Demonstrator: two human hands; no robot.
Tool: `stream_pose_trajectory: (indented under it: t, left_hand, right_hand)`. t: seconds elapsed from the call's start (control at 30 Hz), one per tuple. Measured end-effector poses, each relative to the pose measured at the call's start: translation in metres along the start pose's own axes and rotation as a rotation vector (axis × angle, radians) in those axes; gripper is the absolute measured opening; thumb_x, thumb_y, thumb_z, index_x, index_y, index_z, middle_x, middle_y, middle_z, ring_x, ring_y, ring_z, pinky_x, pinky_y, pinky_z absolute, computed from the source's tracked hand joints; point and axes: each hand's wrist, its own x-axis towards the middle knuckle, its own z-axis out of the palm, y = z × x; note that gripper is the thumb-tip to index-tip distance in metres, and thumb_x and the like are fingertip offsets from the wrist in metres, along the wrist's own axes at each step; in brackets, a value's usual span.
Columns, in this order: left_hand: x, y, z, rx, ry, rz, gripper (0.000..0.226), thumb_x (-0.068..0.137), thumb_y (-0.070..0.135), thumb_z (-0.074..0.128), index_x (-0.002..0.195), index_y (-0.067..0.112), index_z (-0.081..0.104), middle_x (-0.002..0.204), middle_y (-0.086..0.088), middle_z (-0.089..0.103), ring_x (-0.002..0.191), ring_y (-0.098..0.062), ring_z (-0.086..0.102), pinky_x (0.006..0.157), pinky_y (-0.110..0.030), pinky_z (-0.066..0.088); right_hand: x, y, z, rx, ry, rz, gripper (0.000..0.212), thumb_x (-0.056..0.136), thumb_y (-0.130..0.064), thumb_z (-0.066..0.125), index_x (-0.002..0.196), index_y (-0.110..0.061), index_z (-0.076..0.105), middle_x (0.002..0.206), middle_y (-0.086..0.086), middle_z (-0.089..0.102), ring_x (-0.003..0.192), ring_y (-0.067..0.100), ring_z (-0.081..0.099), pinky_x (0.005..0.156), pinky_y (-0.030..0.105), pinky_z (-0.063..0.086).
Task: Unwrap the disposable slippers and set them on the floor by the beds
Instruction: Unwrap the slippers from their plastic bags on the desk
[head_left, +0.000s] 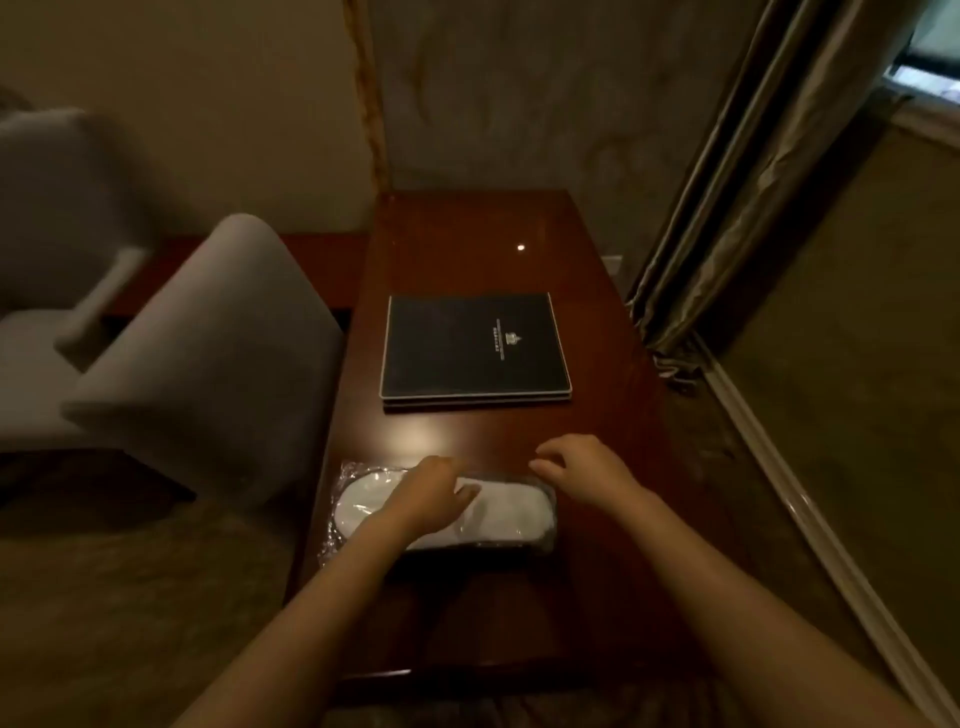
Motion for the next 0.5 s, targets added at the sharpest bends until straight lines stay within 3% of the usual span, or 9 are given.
stream_pose_trajectory:
  t: [0.13,0.23,0.3,0.5]
  left_hand:
    - [-0.003,-0.009,0.022,0.165,-0.014,0.042,0.054,0.088,0.041,0.052,0.138,0.024,0.039,0.147,-0.004,0.039,0.138,-0.023,0.029,0.114,-0.039,0.024]
    - [0.0,-0.015,0.035,0.198,-0.043,0.053,0.075,0.08,0.051,0.058,0.144,0.03,0.025,0.157,-0.002,0.019,0.145,-0.024,0.011,0.117,-0.045,0.013]
    - [0.002,-0.019,0.041,0.236,-0.087,0.064,0.089,0.075,0.056,0.062,0.146,0.033,0.015,0.159,-0.002,0.008,0.147,-0.023,0.002,0.118,-0.047,0.006]
    - [0.014,-0.023,0.055,0.355,-0.188,0.111,0.109,0.067,0.062,0.065,0.148,0.031,-0.002,0.16,-0.007,-0.004,0.147,-0.027,-0.008,0.115,-0.052,-0.008]
  right_hand:
    - [-0.02,0.009,0.035,-0.046,0.017,0.052,0.027,0.088,-0.037,0.054,0.11,-0.022,0.061,0.113,0.002,0.061,0.108,0.022,0.054,0.089,0.037,0.05]
    - [-0.029,0.015,0.055,-0.036,0.073,0.088,0.044,0.088,-0.037,0.055,0.128,-0.02,0.051,0.125,0.002,0.054,0.113,0.022,0.046,0.093,0.036,0.045]
    - [-0.032,0.015,0.064,-0.037,0.101,0.115,0.048,0.086,-0.037,0.058,0.129,-0.017,0.049,0.127,0.002,0.052,0.115,0.021,0.045,0.094,0.036,0.044]
    - [-0.036,0.015,0.08,-0.023,0.118,0.125,0.042,0.087,-0.032,0.058,0.123,-0.012,0.054,0.129,0.004,0.05,0.117,0.021,0.043,0.095,0.034,0.042]
